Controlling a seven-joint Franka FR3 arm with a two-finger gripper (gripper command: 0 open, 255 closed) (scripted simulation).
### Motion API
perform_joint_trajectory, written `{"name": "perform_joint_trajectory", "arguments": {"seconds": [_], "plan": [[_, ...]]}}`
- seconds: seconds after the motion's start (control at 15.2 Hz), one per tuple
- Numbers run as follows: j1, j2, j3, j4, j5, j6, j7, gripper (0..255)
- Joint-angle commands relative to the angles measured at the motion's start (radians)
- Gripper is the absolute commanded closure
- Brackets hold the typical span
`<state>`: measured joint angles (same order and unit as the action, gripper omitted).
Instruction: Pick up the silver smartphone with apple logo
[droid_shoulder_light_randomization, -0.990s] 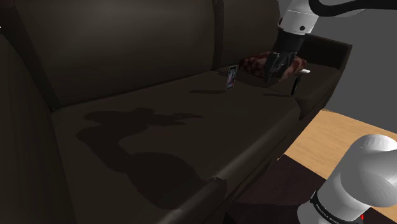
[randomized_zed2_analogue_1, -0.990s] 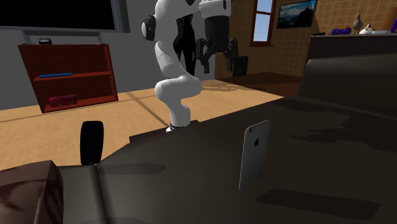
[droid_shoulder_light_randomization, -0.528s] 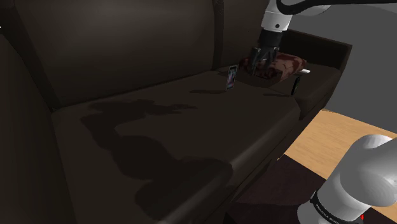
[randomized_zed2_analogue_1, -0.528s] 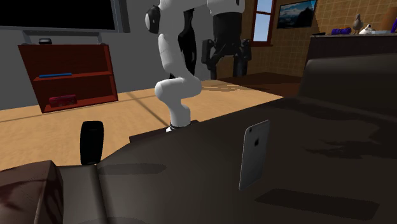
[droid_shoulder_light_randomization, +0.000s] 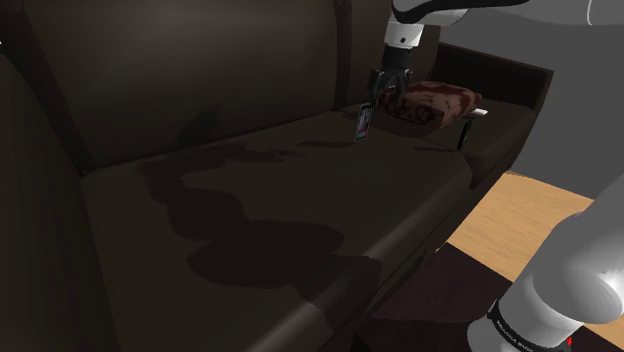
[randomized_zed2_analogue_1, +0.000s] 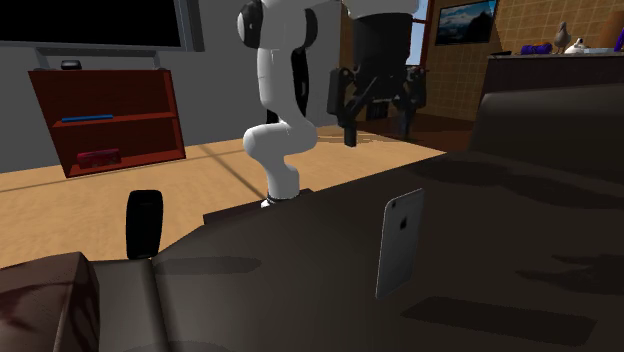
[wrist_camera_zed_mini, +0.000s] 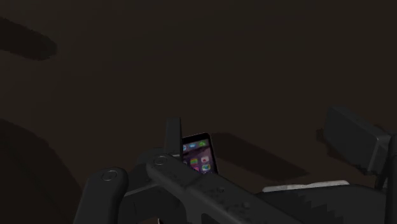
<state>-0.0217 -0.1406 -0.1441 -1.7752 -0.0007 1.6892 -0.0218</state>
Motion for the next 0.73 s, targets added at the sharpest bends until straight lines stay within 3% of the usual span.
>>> {"name": "perform_joint_trajectory", "arguments": {"seconds": [0.0,0.53,0.66], "plan": [[-0.007,0.087,-0.012,0.091,0.012,-0.016,-0.008,0],[-0.068,0.470,-0.048,0.566,0.083,-0.152,-0.037,0],[-0.066,0.458,-0.047,0.522,0.080,-0.119,-0.037,0]]}}
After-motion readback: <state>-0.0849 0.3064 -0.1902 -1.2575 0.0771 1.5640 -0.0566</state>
